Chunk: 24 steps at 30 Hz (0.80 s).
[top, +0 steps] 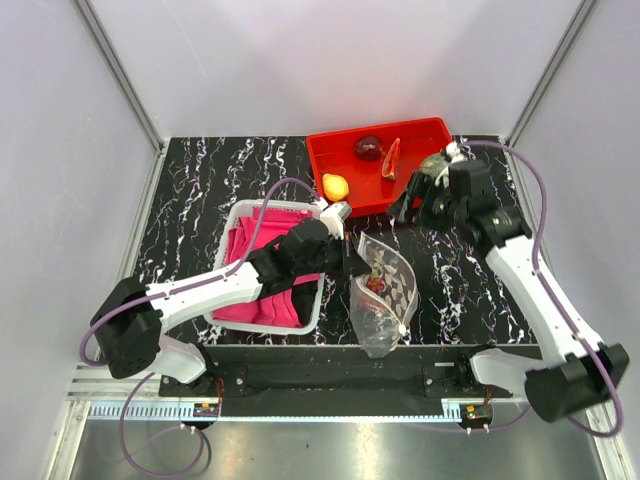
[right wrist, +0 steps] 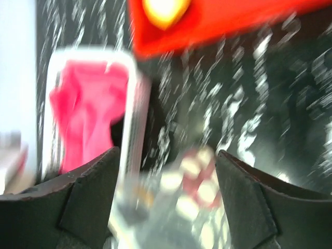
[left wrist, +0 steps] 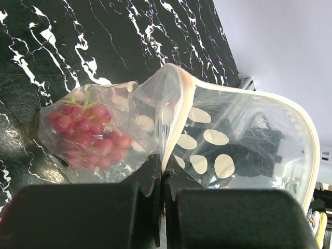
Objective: Open the zip-top bag and remove the fake food
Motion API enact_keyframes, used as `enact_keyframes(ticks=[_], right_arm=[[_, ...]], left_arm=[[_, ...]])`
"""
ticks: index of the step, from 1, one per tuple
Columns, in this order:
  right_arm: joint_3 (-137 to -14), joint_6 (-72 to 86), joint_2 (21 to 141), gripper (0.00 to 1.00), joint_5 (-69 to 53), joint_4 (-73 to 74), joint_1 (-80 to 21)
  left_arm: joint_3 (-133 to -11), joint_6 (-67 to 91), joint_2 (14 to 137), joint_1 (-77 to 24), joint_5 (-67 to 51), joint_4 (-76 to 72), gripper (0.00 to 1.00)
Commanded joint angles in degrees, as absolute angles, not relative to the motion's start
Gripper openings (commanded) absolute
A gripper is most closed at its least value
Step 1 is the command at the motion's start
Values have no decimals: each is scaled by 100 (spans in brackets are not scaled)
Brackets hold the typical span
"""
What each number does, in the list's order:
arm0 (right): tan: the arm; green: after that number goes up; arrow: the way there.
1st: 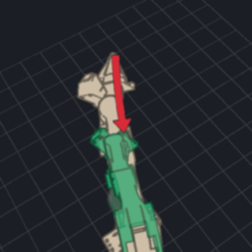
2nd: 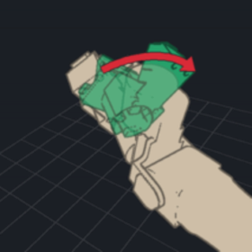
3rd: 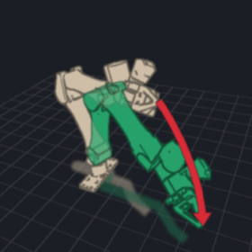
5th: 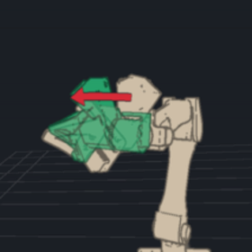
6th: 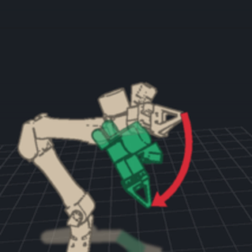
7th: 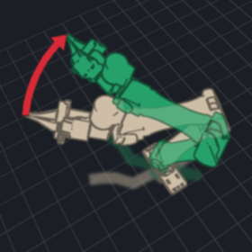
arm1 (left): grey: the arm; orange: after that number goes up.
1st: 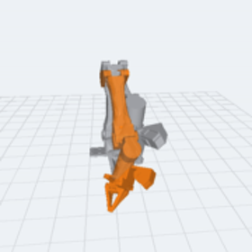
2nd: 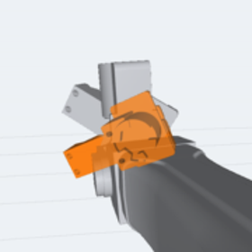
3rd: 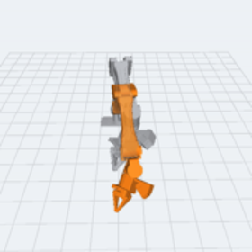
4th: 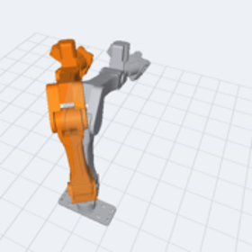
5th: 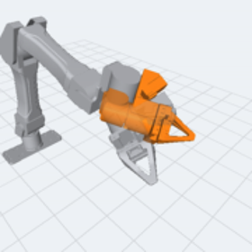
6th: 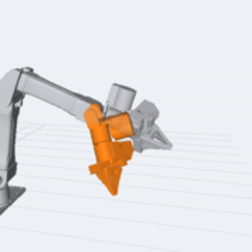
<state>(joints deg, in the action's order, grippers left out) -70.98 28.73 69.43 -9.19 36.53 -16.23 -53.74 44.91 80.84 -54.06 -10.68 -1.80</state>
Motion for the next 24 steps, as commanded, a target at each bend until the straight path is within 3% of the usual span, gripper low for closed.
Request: enact_keyframes(ticks=[1,6,15,22,24], right_arm=[[-6540,3067,6040,79,-1651,3972,-2046],[-6705,3041,5108,69,-2048,4428,-2531],[-6918,3120,5167,55,-2162,4896,-3234],[-6294,3173,5554,26,-1495,4667,-3428],[-6092,3190,5642,26,-1328,4606,-3428]], left_arm=[[-5388,4570,7901,-5432,-976,-659,0],[-5396,4623,7989,-5432,-976,-721,0],[-5519,4641,8139,-5440,-967,-703,0],[-5669,4641,8262,-5537,-888,-624,0],[-5695,4641,8297,-5555,-826,-580,0]])
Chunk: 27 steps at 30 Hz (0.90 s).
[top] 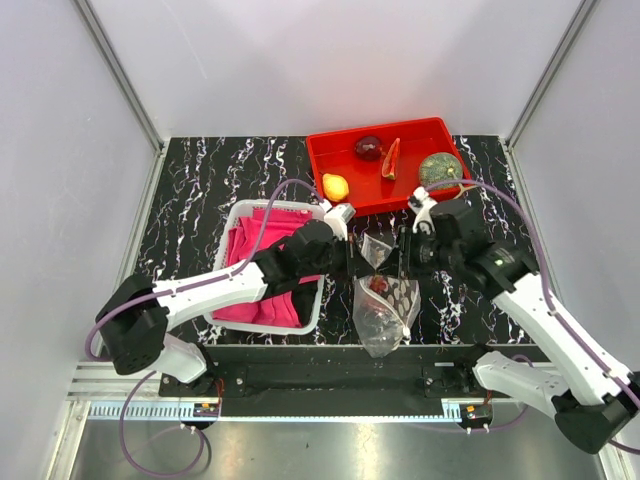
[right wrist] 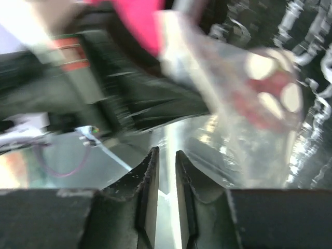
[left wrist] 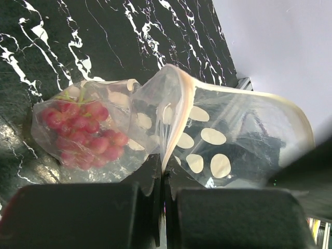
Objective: Open the zip-top bag and remove the fake food
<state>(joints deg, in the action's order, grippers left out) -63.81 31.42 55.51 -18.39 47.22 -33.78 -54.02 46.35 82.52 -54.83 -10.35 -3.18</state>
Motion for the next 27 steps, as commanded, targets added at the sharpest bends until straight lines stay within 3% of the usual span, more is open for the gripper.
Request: enact_keyframes(ticks=[1,5,14,22,27], right_arm=[[-6021,3199,5677,26,-1284,4588,-3428],[-5775,3462,5923,18,-1073,4500,-3445],[-5510,4235,6266,20,-404,4017,-3673],[-5968,4868,5933,29,-483,4122,-3867],[-5582,5255,5599,33,-422,3762,-3902]], left_arm=[[-5695,4641,8332,-5563,-809,-571,0],[-5774,4676,8428,-5616,-704,-571,0],[-6038,4764,8710,-5783,-607,-545,0],[-6126,4729,8745,-5897,-325,-343,0],[-6135,4799,8710,-5915,-237,-351,0]])
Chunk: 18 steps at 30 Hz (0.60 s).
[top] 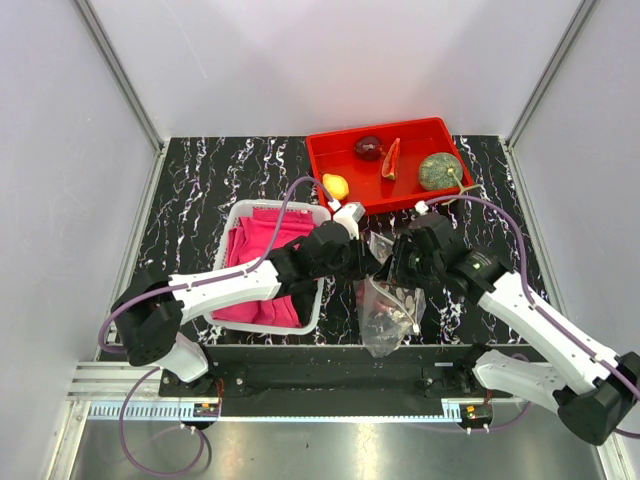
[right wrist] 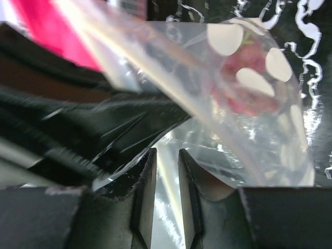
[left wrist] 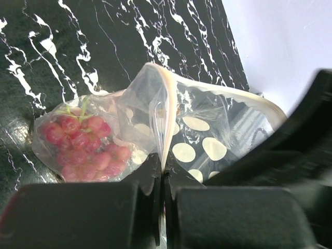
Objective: Open the zip-top bag and remove the fake food
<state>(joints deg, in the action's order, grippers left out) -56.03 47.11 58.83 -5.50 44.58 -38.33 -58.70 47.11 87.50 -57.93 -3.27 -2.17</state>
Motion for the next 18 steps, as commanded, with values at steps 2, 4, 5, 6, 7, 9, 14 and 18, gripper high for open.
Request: enact_keyframes(ticks=[2,4,5,6,7,9,14,18], right_arm=[[-5433,5527,5529,34,-614,3535,-3911],[-5431,5633,5511,34,-659,3437,-3981],[-5493,5642,5502,34,-581,3445,-4008],[-5528,5616,5502,35,-554,3463,-4025],[-5537,5581,5537,35,-519,3463,-4051],[-5459,5529,5598,35,-475,3411,-4069],[-4940,5300,5713,30,-256,3076,-4069],[-4641,5037,5529,22,192,3059,-4061]], left_arm=[[-6135,4799,8692,-5924,-202,-334,0],[-6126,4799,8692,-5933,-176,-317,0],[-6126,4790,8692,-5933,-158,-308,0],[-6100,4807,8701,-5933,-141,-299,0],[-6091,4825,8701,-5933,-132,-299,0],[-6065,4878,8692,-5933,-158,-325,0],[-6038,4869,8570,-5933,-194,-343,0],[-5985,4773,8464,-5933,-79,-202,0]])
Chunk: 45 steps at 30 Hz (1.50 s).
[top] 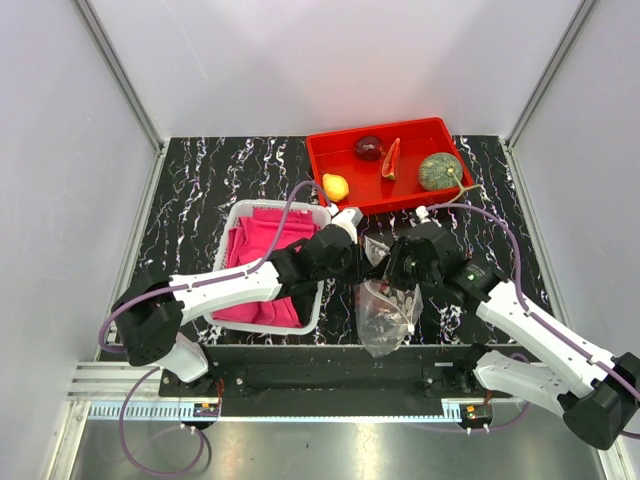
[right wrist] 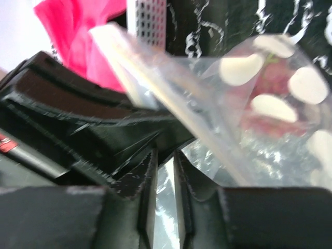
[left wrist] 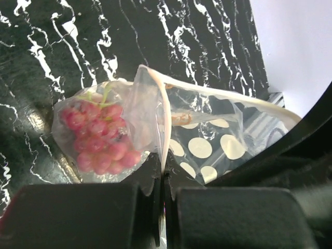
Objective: Open the zip-top bag and remove the fake food
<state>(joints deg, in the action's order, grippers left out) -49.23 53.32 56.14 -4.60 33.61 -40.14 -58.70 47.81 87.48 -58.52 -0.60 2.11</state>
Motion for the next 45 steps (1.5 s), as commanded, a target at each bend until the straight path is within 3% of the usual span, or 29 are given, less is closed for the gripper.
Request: enact_keyframes(ticks=[1,4,10,18,26,38,45], right_arm=[[-4519,4967,5441,20,254,3067,-4069],[-4334,4913,5405,11,352,3059,-4069],[-4096,4790,5414,10,448,3067,-4061],[-4157,4290,6194,24,229,2884,-4061],[-3999,4236,6337,31,18,2611,-4069],[-3657,3990,7119,57,-404,1838,-4069],[-3577,3885,7760,61,-483,1407,-4061]], left_arm=[[-5959,4764,8446,-5933,-36,-159,0],[-5976,4720,8437,-5933,-9,-141,0],[-6108,4606,8455,-5933,-9,-18,0],[-6416,4219,8490,-6056,307,413,0],[-6671,3902,8516,-6267,721,782,0],[-6294,4183,8587,-6258,562,493,0],[-6003,4315,8446,-6249,545,290,0]])
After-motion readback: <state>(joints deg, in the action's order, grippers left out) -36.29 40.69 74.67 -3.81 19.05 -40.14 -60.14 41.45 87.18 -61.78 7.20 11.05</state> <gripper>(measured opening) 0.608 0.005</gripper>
